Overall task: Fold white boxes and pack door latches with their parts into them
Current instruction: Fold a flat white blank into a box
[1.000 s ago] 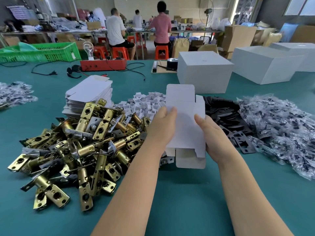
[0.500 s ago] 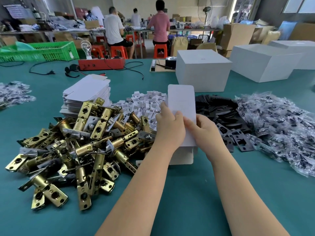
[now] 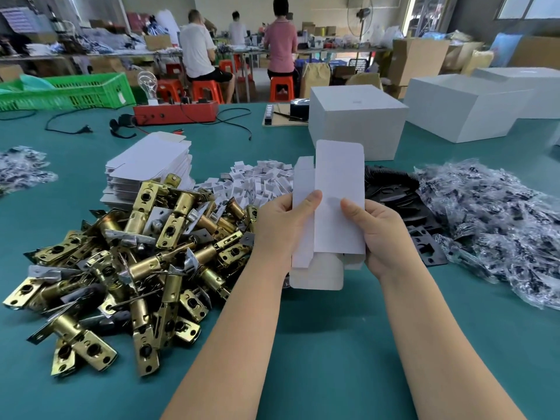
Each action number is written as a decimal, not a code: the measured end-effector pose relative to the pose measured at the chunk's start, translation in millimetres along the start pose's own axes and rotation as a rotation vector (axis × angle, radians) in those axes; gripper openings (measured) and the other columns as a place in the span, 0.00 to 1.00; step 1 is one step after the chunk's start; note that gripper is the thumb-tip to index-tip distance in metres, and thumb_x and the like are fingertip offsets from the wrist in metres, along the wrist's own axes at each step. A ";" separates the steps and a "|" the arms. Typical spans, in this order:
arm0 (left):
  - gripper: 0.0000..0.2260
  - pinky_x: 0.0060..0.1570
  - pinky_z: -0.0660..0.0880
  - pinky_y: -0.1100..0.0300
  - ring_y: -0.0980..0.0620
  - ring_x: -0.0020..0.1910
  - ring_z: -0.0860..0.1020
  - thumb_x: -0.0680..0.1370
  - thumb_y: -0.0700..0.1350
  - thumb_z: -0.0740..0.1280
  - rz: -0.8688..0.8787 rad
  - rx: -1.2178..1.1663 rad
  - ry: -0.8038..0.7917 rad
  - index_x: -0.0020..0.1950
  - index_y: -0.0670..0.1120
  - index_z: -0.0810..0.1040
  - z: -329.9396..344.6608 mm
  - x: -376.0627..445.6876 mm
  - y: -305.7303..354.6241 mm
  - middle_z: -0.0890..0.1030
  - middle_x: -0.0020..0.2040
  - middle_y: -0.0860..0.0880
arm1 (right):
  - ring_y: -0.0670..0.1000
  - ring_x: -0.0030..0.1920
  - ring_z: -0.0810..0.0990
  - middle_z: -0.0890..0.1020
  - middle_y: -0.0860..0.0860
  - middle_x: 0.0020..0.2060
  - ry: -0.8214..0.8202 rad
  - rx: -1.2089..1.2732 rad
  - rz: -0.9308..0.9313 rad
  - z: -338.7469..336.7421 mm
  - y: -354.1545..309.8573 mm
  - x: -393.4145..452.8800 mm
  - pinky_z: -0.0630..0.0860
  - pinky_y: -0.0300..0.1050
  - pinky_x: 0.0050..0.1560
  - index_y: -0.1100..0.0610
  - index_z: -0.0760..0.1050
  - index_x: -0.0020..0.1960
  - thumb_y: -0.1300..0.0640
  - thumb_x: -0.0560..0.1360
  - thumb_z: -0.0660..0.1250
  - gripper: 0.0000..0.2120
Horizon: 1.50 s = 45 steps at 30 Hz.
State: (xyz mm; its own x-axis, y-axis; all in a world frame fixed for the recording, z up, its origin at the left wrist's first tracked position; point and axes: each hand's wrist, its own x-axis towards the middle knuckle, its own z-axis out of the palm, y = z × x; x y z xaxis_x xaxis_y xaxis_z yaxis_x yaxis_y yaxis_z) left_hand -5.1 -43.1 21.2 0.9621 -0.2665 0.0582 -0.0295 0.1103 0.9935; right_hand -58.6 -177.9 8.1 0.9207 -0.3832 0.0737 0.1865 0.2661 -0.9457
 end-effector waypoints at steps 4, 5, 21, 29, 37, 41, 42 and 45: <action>0.05 0.38 0.79 0.57 0.55 0.36 0.81 0.75 0.46 0.74 0.085 0.049 0.042 0.39 0.51 0.83 2.6 -0.5 -4.0 0.84 0.35 0.55 | 0.51 0.42 0.84 0.86 0.53 0.43 -0.018 0.044 0.026 0.7 3.5 1.9 0.82 0.45 0.43 0.60 0.80 0.48 0.55 0.67 0.69 0.12; 0.05 0.38 0.79 0.57 0.55 0.37 0.81 0.75 0.46 0.73 0.101 0.057 0.039 0.39 0.51 0.83 2.2 -0.6 -4.6 0.84 0.35 0.54 | 0.51 0.42 0.84 0.86 0.52 0.43 -0.018 0.050 0.032 0.4 3.4 2.2 0.82 0.45 0.43 0.60 0.80 0.48 0.56 0.67 0.69 0.12; 0.27 0.26 0.61 0.68 0.58 0.20 0.59 0.80 0.56 0.62 0.287 0.181 -0.040 0.23 0.52 0.59 -4.7 -6.9 -8.3 0.60 0.19 0.56 | 0.49 0.39 0.80 0.83 0.46 0.38 0.096 -0.322 -0.139 -12.5 9.7 9.9 0.78 0.50 0.42 0.49 0.80 0.40 0.42 0.72 0.63 0.12; 0.26 0.25 0.58 0.66 0.57 0.21 0.60 0.81 0.49 0.64 0.346 0.421 -0.171 0.25 0.48 0.58 -11.2 -5.5 -14.7 0.59 0.18 0.55 | 0.47 0.39 0.82 0.85 0.45 0.39 0.178 -0.313 -0.154 -12.6 17.0 15.0 0.81 0.51 0.42 0.47 0.80 0.40 0.43 0.72 0.63 0.11; 0.26 0.26 0.57 0.64 0.57 0.22 0.60 0.81 0.48 0.65 0.345 0.423 -0.125 0.26 0.48 0.59 -10.7 -0.1 -18.4 0.59 0.19 0.55 | 0.40 0.36 0.81 0.83 0.39 0.36 0.238 -0.382 -0.230 -7.6 22.0 14.3 0.78 0.39 0.37 0.50 0.77 0.43 0.52 0.81 0.61 0.10; 0.20 0.29 0.59 0.65 0.57 0.24 0.63 0.80 0.49 0.67 0.317 0.410 -0.067 0.29 0.49 0.71 -10.9 2.6 -20.2 0.65 0.23 0.57 | 0.45 0.37 0.79 0.81 0.43 0.35 0.256 -0.349 -0.182 -7.0 16.7 12.4 0.76 0.43 0.38 0.52 0.75 0.40 0.51 0.81 0.61 0.12; 0.13 0.30 0.62 0.66 0.58 0.26 0.66 0.80 0.51 0.67 0.321 0.427 -0.017 0.36 0.50 0.79 -9.8 1.1 -20.7 0.70 0.26 0.57 | 0.48 0.37 0.77 0.80 0.45 0.35 0.266 -0.340 -0.172 -7.2 15.8 11.9 0.73 0.45 0.38 0.53 0.73 0.39 0.50 0.81 0.60 0.14; 0.14 0.31 0.66 0.69 0.61 0.30 0.72 0.78 0.59 0.65 0.395 0.587 0.131 0.48 0.52 0.84 -5.8 -4.8 -21.8 0.75 0.31 0.58 | 0.53 0.37 0.73 0.75 0.48 0.34 0.293 -0.396 -0.168 -5.4 14.9 9.3 0.68 0.47 0.36 0.52 0.69 0.37 0.46 0.81 0.57 0.17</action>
State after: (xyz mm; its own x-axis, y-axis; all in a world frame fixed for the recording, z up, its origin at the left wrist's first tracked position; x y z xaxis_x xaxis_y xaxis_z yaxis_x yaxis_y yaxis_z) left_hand -7.5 -38.7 -1.3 0.8728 -0.1917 0.4488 -0.4879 -0.3684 0.7914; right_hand -49.2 -182.3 -7.1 0.7443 -0.6383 0.1965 0.1270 -0.1536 -0.9799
